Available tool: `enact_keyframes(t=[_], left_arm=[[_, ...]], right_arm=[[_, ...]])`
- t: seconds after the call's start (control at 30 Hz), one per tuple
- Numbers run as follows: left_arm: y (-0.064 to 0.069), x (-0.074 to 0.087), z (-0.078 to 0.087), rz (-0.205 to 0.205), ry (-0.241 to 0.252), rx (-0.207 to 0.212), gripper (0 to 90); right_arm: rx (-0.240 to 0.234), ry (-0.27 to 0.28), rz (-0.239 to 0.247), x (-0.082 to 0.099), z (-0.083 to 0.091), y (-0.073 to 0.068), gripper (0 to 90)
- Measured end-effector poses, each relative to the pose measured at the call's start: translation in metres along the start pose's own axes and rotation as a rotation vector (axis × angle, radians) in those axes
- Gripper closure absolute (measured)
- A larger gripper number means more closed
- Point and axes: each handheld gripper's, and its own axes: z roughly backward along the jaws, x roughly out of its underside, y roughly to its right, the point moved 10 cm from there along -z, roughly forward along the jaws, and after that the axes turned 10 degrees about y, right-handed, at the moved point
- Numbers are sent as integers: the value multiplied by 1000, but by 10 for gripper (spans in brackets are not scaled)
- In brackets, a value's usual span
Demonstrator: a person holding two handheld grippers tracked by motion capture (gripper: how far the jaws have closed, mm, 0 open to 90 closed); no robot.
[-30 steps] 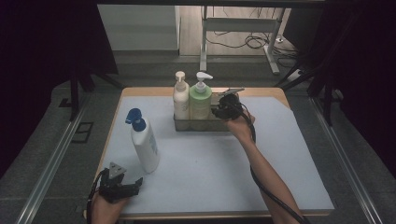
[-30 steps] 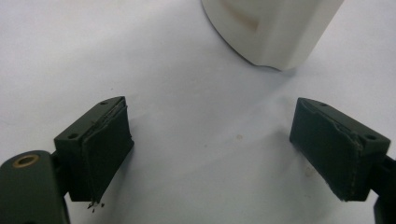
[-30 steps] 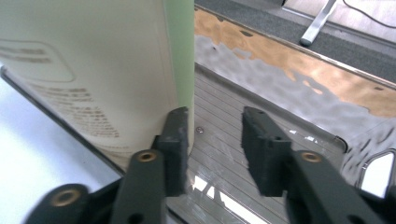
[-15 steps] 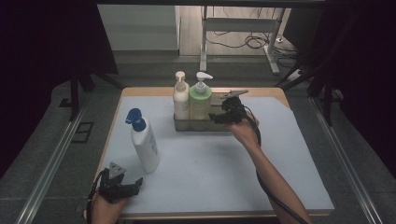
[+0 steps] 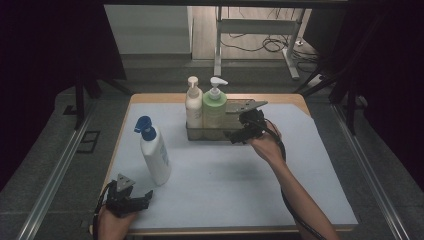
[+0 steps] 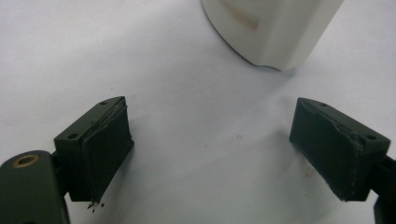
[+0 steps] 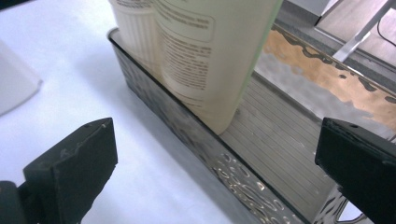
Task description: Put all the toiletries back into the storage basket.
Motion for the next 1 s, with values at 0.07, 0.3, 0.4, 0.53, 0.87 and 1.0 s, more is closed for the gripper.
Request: enact_keyframes(t=[0.07,0.3,0.4,0.53,0.87,1.0], left_arm=[[0,0,0,0,0,0,123],[0,0,0,0,0,1,123],[0,0,0,0,0,0,123],[0,0,0,-1,0,0,123],[0,0,0,-1,0,0,123],[0,0,0,0,0,0,123]], right_arm=[[-17,-4,5,0,4,-3,0],[-27,-32,44,7,20,-11,0],[-36,-32,53,9,28,-13,0],[-49,-21,38,13,37,-18,0],[-43,-14,33,33,64,-21,0],[-34,-20,37,42,74,-20,0]])
